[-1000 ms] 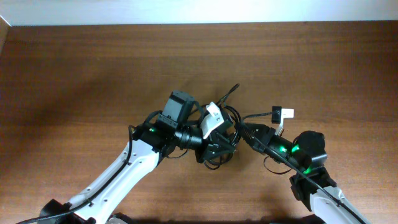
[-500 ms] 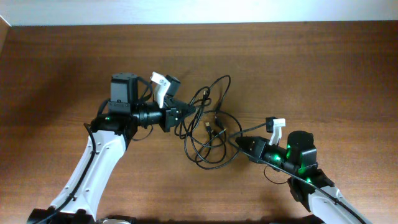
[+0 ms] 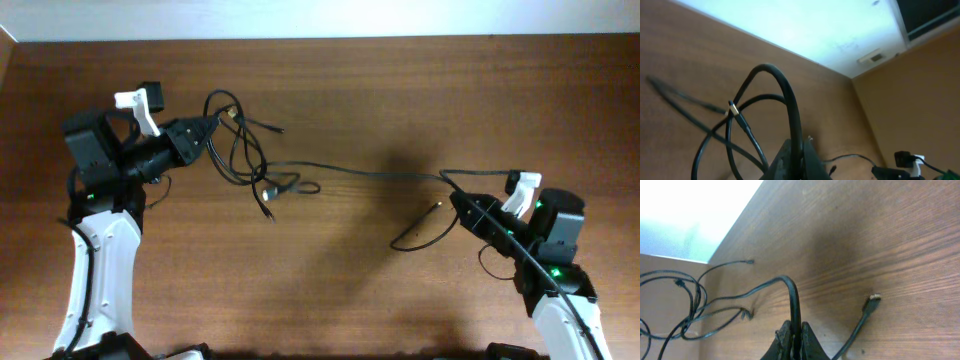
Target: Untangle cables
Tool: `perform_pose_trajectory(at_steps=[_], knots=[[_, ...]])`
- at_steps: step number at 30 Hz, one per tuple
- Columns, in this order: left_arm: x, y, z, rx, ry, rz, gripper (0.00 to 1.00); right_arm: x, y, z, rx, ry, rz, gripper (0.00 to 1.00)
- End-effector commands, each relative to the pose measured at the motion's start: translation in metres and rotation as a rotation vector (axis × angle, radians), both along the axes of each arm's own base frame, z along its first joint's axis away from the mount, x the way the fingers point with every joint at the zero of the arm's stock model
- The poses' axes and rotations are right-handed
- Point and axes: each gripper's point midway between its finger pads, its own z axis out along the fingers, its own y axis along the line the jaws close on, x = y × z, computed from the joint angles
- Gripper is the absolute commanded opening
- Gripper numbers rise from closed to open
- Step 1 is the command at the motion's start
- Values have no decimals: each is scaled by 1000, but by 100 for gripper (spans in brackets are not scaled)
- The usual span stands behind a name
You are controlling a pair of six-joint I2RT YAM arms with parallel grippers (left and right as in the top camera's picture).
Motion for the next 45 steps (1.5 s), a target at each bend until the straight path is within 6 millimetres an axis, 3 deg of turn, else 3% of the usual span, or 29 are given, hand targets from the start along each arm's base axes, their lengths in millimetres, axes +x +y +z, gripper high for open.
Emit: perform_pose_trajectory(at_steps=[1,2,3,4,5,6,8,11,15,19,22,26,28,30,31,34,37,39,42,43,45], knots=[[-4,-13,8,23,-20,-36,0,6,-8,15,-66,-51,5,4],[-14,-35,15,31,-90,-160,0,6,-7,14,-64,-48,5,6],[-38,-68,30,20,-237,-388,0,4,-4,15,-69,-61,36,24],[-51,-82,38,6,-318,-496,0,3,1,19,-65,-81,74,34],[-64,-93,44,-14,-381,-581,0,0,9,24,-32,-96,118,46],[-76,-106,50,-37,-436,-668,0,-3,20,34,15,-128,181,51],[-83,-121,51,-48,-439,-716,0,-13,39,50,99,-182,298,65],[-101,-143,62,-83,-518,-839,0,-25,58,56,177,-165,383,74],[-108,-160,73,-89,-558,-900,0,-39,109,49,119,-159,523,76],[-117,-175,74,-116,-526,-947,0,-17,135,45,33,-178,415,76],[-107,-183,76,-158,-358,-874,0,-9,169,57,49,-288,472,76],[-91,-183,89,-251,-170,-762,0,4,195,54,144,-279,446,70],[-89,-183,99,-281,-148,-746,0,9,205,55,195,-284,438,62],[-89,-182,111,-322,-117,-739,0,20,206,43,228,-238,380,58],[-90,-182,116,-320,-148,-745,0,22,209,44,251,-238,382,41],[-91,-182,119,-315,-167,-748,0,22,212,50,269,-269,405,4],[-88,-178,119,-312,-174,-734,0,11,219,52,272,-281,488,4],[-84,-173,119,-310,-176,-717,0,5,221,54,271,-301,540,35],[-70,-162,120,-338,-139,-628,0,-9,212,61,291,-346,698,48],[-61,-159,121,-367,-107,-571,0,-19,204,77,293,-463,815,56],[-57,-158,122,-375,-103,-544,0,-26,198,94,301,-567,883,63]])
